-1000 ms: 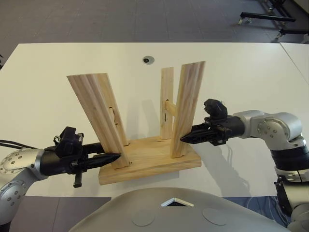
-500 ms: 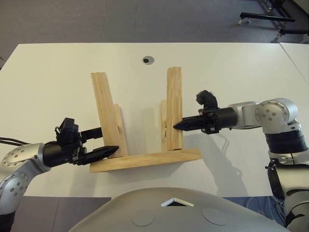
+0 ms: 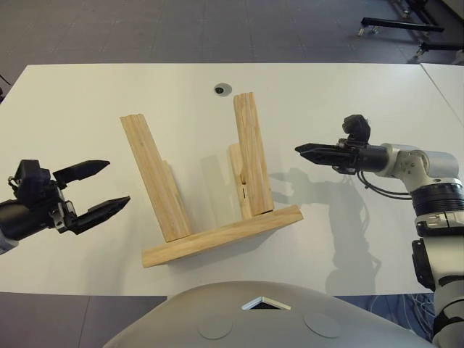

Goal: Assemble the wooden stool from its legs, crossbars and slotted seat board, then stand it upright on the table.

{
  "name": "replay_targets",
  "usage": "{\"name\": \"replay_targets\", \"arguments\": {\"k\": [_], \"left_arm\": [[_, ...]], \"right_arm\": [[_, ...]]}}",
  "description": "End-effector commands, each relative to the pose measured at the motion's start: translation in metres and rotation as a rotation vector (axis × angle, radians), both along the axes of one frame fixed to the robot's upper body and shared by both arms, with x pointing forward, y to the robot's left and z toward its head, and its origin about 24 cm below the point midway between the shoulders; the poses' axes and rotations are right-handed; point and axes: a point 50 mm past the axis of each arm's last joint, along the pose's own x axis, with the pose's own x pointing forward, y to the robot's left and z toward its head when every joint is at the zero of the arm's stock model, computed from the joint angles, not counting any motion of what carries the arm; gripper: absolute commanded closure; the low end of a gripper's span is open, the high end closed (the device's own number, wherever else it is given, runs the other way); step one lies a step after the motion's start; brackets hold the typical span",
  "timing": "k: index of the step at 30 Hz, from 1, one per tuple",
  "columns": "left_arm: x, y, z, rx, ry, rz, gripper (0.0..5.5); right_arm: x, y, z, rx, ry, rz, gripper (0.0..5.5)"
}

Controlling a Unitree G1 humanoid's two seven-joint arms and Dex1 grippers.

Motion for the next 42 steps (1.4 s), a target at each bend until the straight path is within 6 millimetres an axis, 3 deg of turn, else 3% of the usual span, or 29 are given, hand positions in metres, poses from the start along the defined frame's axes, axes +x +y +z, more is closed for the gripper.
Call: {"name": "replay_targets", "arguments": {"k": [1,3,9,14,18,22,30,42], "left_arm": [[-0.043,0.041,-0.046,0.667,0.285,-0.043,0.12],[-0.059,0.034,-0.062,0.755,0.323,-0.153,0.12],[-0.08,0.0,-0.073,0.752,0.234,-0.297,0.12],[-0.071,-0.052,-0.073,0.531,0.09,-0.281,0.12],[-0.067,-0.073,-0.077,0.459,0.053,-0.238,0.12],[-0.064,-0.08,-0.079,0.434,0.051,-0.231,0.12],[-0.027,-0.089,-0.087,0.445,-0.07,-0.138,0.12],[-0.003,-0.101,-0.092,0.398,-0.156,-0.115,0.12]], "right_arm": [[0.007,0.002,0.01,-0.243,-0.469,0.221,2.21],[-0.003,0.0,0.01,-0.279,-0.536,0.285,2.21],[-0.031,-0.012,0.011,-0.338,-0.683,0.408,2.21],[-0.037,-0.015,0.014,-0.341,-0.704,0.465,2.21],[-0.034,-0.016,0.018,-0.32,-0.719,0.455,2.21],[-0.035,-0.014,0.018,-0.294,-0.709,0.465,2.21],[-0.029,-0.009,0.021,-0.253,-0.72,0.446,2.21],[-0.015,-0.006,0.02,-0.274,-0.661,0.435,2.21]]}}
